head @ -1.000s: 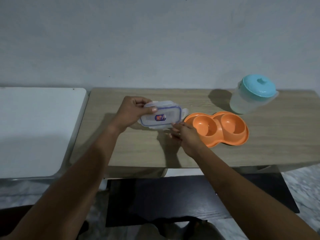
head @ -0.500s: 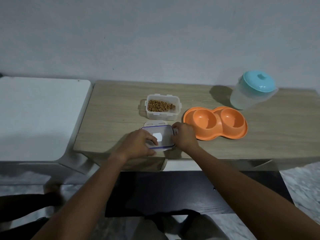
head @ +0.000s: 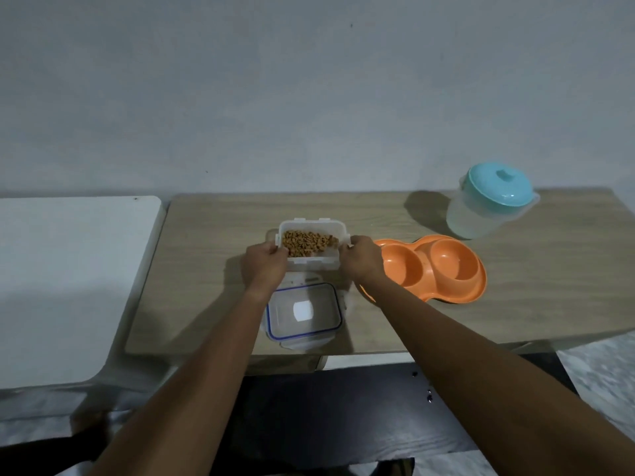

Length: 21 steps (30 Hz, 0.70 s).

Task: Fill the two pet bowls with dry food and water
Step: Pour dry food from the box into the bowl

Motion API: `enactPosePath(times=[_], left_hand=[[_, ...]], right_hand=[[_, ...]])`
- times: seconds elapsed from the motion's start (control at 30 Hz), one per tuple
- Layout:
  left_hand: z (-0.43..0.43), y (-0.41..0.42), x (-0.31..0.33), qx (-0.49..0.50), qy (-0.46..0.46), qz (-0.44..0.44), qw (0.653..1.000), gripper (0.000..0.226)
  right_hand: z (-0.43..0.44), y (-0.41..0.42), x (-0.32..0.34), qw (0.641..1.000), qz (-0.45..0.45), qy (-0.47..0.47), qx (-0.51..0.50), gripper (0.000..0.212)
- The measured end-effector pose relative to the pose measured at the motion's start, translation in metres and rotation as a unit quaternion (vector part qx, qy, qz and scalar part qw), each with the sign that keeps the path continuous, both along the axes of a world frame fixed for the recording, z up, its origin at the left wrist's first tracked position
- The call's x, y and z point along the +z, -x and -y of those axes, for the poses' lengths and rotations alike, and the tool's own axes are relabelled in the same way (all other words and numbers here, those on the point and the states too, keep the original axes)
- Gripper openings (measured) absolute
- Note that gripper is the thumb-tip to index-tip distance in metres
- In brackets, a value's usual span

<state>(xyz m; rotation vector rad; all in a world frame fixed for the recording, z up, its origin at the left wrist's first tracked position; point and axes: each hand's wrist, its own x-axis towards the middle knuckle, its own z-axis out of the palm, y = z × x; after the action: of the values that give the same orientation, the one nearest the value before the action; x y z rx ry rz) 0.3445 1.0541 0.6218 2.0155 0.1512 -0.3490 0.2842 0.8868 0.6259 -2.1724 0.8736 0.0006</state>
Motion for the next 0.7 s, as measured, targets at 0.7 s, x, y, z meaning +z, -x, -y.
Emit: enactPosePath(times=[0.7], left_hand=[[0.115,0.065,0.032,-0.163,0.146,0.005,0.976,0.038]], right_hand=[[0.152,0.131,0.081,0.907,0.193,-0.360,-0.105,0.046]])
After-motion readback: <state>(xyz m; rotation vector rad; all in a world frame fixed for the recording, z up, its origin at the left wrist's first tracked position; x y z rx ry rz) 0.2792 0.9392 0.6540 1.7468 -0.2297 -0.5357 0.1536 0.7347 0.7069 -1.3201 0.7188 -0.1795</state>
